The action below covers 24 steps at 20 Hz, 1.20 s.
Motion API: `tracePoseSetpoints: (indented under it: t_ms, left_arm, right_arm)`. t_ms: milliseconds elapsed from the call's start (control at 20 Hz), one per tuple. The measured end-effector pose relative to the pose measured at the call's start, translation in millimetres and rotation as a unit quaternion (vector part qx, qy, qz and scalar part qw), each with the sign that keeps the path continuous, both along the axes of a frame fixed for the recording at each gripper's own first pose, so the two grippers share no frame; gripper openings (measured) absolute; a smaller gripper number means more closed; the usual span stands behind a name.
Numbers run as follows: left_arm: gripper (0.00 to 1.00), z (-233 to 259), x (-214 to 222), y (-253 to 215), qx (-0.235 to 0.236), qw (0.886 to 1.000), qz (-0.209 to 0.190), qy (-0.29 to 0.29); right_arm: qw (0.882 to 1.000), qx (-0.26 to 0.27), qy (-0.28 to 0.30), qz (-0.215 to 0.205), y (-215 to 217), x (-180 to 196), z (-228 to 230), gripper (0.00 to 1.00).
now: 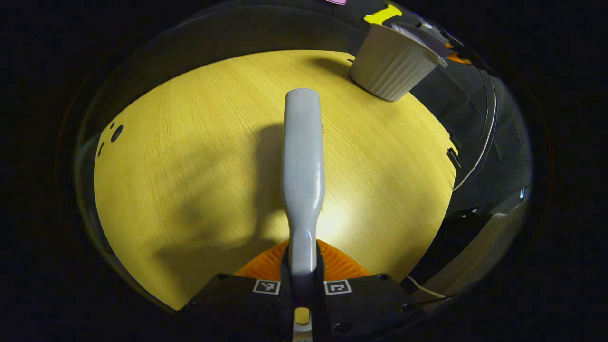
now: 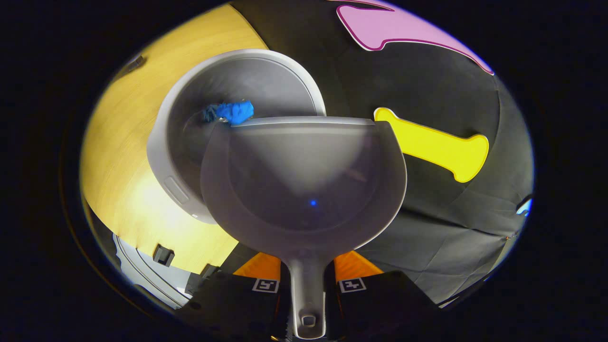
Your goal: Pick up the small broom and dustpan from the desktop, sweep the trash into the dustpan with the broom, and then empty the trash into the garbage bin.
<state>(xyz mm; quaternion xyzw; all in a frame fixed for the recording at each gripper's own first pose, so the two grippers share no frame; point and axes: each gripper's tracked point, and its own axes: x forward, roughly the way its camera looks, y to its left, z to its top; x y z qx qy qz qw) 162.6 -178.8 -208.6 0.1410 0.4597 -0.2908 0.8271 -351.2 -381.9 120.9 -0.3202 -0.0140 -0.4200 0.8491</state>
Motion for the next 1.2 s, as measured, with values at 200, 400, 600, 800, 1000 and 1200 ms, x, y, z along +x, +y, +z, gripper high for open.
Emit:
tracePoseSetpoints:
  t_ms: [200, 400, 600, 800, 1000, 1200]
  left_arm:
    - [0.19, 1, 0, 0, 0.005, 1.0, 0.002, -0.003]
    - [0.19, 0, -2, -1, 0.007, 1.0, 0.011, -0.004]
    - [0.22, 0, -3, -2, 0.01, 1.0, 0.019, -0.004]
    - [0.22, -2, -5, -6, 0.017, 0.999, 0.03, -0.006]
    - [0.19, -4, -7, -11, 0.021, 0.999, 0.046, -0.007]
    - [0.19, -4, -7, -11, 0.025, 0.998, 0.063, -0.008]
  right_arm:
    - [1.0, 0.009, -0.022, 0.008, -3, -2, -1, 0.31]
    - [0.988, 0.074, -0.111, 0.076, -2, -1, -8, 0.31]
    - [0.944, 0.148, -0.244, 0.166, 8, -15, -19, 0.31]
    - [0.909, 0.155, -0.316, 0.224, 25, -32, -24, 0.31]
    - [0.887, 0.136, -0.334, 0.288, 32, -37, -19, 0.31]
    - [0.876, 0.12, -0.296, 0.36, 35, -20, -14, 0.3]
